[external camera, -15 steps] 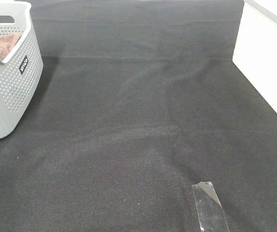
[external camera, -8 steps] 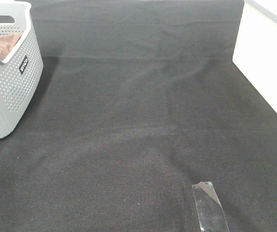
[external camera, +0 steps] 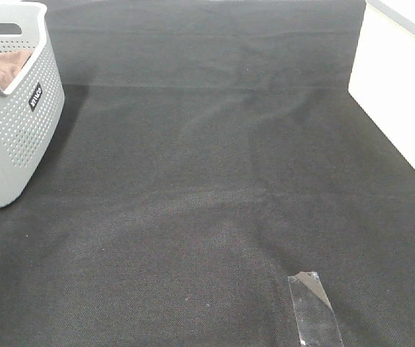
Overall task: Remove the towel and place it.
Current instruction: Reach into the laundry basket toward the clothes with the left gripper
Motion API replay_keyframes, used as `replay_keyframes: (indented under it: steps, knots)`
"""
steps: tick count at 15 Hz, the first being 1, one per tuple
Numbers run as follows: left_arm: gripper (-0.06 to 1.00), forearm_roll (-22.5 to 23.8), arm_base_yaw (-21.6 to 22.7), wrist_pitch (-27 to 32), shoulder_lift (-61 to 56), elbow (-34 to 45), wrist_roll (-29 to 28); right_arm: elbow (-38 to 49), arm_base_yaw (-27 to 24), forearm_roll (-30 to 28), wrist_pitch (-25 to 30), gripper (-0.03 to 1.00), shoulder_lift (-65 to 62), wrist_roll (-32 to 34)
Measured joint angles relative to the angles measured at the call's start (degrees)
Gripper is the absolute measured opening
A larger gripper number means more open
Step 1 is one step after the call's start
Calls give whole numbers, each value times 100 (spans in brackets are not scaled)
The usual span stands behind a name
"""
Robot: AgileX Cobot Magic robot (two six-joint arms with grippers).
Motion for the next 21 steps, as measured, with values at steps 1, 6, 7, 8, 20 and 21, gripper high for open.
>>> replay_keyframes:
  steps: [1, 6, 7, 8, 20, 21]
  knots:
    - [99, 103, 0, 201, 728, -602, 407, 0, 0, 0, 0, 91, 0, 0]
    - [99, 997, 0, 275, 3833, -3438, 2154, 0, 0, 0, 0, 91, 0, 0]
    - [99, 1243, 0, 275, 4360, -3850, 2309, 0, 0, 0, 0, 91, 0, 0]
    - [99, 1536, 0, 275, 4905, -4188, 2424, 0, 0, 0, 0, 91, 0, 0]
    - [99, 2538, 539, 23, 8795, -5053, 3592, 0, 0, 0, 0, 91, 0, 0]
    - [99, 2590, 539, 17, 8967, -5157, 3604, 0, 0, 0, 0, 91, 0, 0]
